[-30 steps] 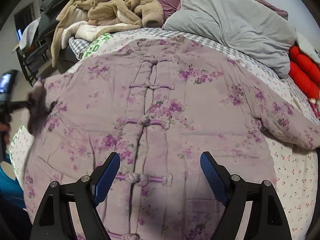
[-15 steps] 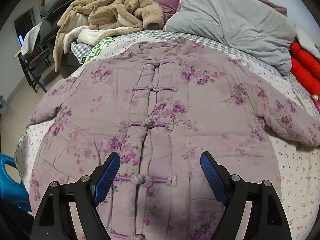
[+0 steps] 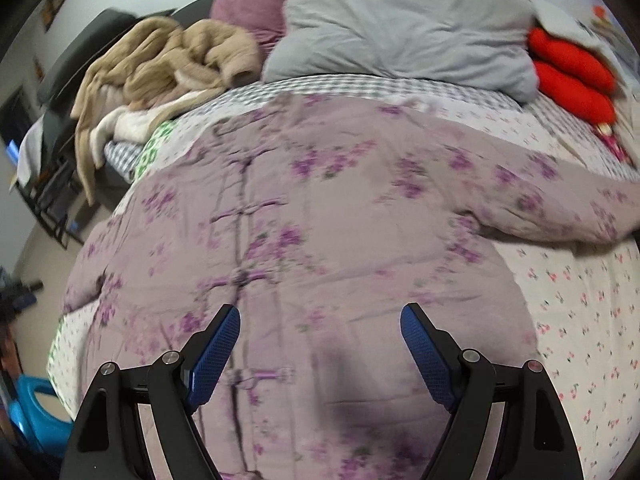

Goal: Fold large clothes

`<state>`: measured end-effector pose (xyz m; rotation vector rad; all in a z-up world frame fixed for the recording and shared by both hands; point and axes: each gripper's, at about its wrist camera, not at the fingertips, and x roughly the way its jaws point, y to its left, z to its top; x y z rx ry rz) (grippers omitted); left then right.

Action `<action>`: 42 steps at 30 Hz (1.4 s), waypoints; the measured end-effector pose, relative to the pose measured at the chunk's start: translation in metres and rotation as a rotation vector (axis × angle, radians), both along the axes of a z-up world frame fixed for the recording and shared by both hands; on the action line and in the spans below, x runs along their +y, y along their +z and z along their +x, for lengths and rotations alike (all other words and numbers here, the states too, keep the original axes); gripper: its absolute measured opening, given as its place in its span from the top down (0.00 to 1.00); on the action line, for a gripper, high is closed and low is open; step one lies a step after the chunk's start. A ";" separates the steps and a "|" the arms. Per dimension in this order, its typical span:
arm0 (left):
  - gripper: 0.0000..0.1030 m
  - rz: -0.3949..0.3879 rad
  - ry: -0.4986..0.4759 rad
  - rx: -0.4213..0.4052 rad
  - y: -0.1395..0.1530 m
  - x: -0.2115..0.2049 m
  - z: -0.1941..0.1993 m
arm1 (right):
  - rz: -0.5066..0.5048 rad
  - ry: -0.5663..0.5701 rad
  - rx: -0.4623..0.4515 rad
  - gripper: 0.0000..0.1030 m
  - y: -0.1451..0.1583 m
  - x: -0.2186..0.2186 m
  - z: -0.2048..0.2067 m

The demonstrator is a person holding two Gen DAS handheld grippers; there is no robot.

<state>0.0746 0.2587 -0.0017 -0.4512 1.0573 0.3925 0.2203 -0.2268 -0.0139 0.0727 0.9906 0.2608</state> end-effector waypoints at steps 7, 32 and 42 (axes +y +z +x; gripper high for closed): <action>0.42 -0.040 -0.104 0.005 -0.003 -0.071 -0.023 | -0.057 -0.051 0.004 0.19 -0.002 -0.047 -0.012; 0.42 -0.100 -0.069 0.093 -0.087 -0.105 -0.139 | 0.035 -0.267 0.291 0.19 -0.089 -0.229 -0.112; 0.85 -0.083 -0.153 0.053 -0.084 -0.120 -0.137 | 0.069 -0.188 0.289 0.79 -0.091 -0.201 -0.118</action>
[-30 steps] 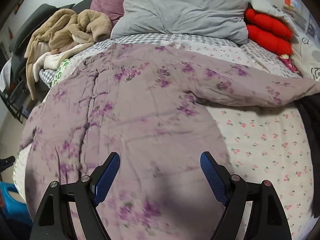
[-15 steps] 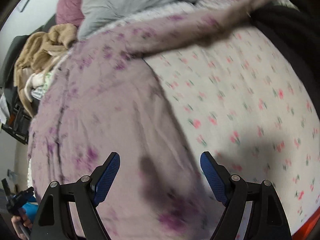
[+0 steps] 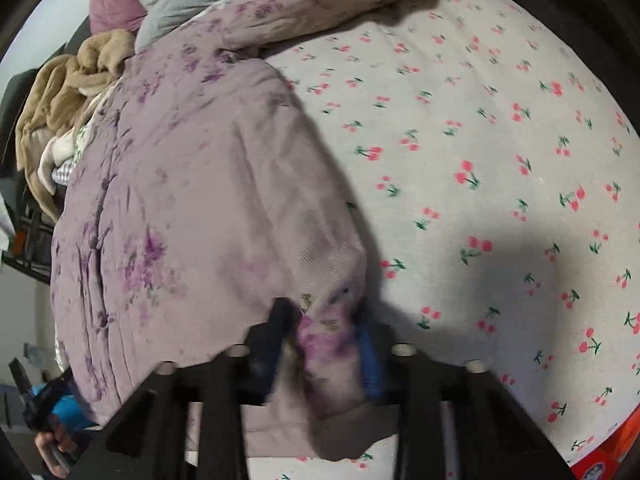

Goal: Fold large clothes

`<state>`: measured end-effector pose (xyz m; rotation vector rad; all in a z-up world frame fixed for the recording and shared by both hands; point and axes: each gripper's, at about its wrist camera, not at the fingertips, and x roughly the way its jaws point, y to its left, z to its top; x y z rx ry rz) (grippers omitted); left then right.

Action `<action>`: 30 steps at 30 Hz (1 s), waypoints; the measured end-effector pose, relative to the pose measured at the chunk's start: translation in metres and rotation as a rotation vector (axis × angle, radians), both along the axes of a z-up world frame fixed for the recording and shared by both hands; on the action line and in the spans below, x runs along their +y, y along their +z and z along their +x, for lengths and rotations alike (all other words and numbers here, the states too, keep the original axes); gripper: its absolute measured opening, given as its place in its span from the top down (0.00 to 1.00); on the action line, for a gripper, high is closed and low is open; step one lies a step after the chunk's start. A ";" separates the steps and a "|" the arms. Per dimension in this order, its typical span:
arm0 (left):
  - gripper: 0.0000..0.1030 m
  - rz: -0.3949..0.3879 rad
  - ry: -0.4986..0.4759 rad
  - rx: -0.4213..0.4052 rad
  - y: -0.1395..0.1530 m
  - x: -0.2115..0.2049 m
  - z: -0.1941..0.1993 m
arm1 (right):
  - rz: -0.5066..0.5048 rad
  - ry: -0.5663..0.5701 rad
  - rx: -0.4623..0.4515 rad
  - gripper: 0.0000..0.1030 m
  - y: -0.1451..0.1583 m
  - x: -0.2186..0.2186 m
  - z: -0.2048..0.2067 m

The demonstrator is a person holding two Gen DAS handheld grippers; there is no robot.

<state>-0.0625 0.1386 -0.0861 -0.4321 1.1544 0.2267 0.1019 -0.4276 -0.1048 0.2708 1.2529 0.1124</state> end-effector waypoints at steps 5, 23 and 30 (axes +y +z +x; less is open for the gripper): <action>0.84 -0.022 0.002 -0.064 0.009 0.002 -0.008 | 0.077 0.003 -0.167 0.84 0.038 0.000 -0.017; 0.89 -0.177 0.103 -0.094 0.020 0.022 -0.019 | 0.028 -0.017 -0.208 0.86 0.052 0.008 -0.027; 0.90 -0.225 0.144 -0.157 0.087 0.021 -0.035 | 0.175 -0.098 -0.355 0.87 0.112 -0.008 -0.040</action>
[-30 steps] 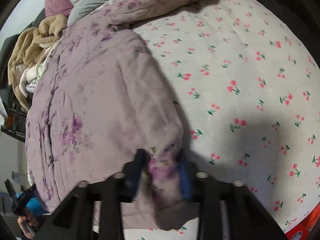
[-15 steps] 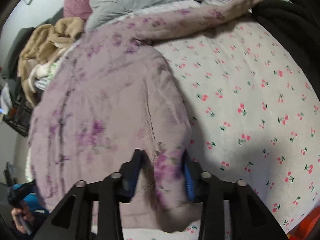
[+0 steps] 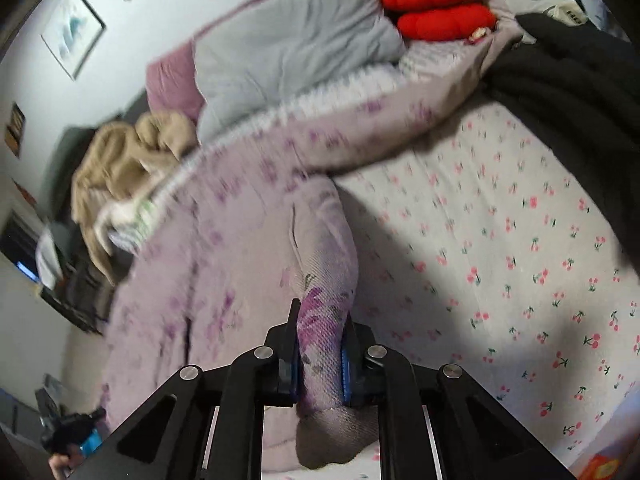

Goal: Fold large clothes

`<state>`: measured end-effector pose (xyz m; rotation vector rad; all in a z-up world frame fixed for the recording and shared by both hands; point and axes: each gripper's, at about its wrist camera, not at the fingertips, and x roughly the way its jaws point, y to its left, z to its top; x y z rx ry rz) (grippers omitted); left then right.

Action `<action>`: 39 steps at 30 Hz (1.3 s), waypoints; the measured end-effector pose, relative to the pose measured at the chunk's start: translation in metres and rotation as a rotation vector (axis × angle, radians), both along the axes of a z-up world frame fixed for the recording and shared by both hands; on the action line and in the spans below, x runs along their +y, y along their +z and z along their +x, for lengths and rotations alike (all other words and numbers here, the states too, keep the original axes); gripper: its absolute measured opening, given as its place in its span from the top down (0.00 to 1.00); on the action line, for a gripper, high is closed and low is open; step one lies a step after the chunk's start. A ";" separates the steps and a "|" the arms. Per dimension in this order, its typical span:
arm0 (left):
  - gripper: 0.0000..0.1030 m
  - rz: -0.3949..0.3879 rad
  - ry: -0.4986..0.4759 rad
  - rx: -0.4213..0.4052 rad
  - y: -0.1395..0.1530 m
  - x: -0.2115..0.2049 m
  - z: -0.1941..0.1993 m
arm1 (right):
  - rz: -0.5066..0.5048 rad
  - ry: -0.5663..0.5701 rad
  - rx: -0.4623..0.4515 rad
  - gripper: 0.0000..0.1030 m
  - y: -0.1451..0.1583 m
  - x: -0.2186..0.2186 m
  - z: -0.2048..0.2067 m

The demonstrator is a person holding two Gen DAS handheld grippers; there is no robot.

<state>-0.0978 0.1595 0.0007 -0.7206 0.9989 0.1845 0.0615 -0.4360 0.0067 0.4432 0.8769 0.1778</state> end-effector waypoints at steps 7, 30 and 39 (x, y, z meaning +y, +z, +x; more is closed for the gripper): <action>0.87 0.100 -0.067 0.205 -0.070 -0.029 0.016 | -0.194 0.038 0.225 0.85 -0.051 0.020 0.021; 0.28 0.312 -0.083 -0.070 0.063 -0.054 0.119 | 0.016 -0.132 -0.092 0.20 0.021 0.013 0.069; 0.20 0.354 -0.140 -0.063 0.008 -0.071 0.220 | 0.084 -0.415 -0.134 0.21 0.008 -0.098 0.136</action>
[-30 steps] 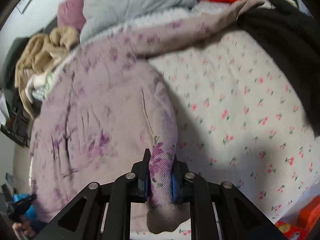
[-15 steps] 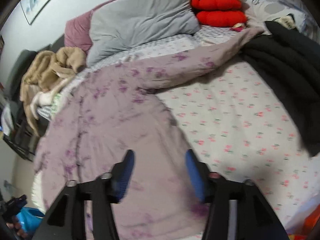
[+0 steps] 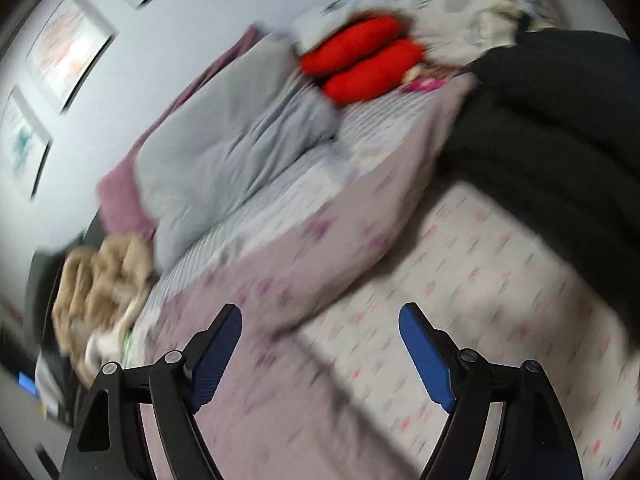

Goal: Fold large clothes

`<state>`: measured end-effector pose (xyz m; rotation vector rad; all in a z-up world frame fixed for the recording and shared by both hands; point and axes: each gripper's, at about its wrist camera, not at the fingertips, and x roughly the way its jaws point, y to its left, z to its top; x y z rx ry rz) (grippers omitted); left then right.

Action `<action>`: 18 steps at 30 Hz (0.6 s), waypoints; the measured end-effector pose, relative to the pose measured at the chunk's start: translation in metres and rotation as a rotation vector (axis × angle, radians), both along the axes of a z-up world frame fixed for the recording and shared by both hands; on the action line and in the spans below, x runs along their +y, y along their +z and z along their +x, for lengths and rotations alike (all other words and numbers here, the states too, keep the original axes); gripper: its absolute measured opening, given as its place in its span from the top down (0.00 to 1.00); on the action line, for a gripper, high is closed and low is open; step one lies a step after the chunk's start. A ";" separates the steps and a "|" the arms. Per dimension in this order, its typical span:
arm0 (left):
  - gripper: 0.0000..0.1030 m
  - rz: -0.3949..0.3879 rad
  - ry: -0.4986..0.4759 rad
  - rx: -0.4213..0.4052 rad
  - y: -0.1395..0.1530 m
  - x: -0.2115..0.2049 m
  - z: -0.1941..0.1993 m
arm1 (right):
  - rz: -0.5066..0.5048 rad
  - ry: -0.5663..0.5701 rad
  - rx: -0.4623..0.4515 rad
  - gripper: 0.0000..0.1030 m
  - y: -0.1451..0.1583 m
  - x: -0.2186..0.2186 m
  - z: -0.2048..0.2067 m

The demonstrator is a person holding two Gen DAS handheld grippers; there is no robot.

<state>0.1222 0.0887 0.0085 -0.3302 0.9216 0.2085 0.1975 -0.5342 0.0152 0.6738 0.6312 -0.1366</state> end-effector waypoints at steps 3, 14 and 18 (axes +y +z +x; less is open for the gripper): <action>0.20 -0.011 -0.004 0.066 -0.018 0.005 0.018 | -0.020 -0.055 -0.016 0.26 -0.005 -0.027 0.022; 0.20 -0.018 -0.028 0.106 -0.030 0.000 0.041 | -0.102 -0.133 0.107 0.37 -0.053 -0.051 0.105; 0.20 -0.021 -0.018 0.122 -0.035 0.004 0.041 | -0.147 -0.141 0.136 0.75 -0.061 -0.056 0.115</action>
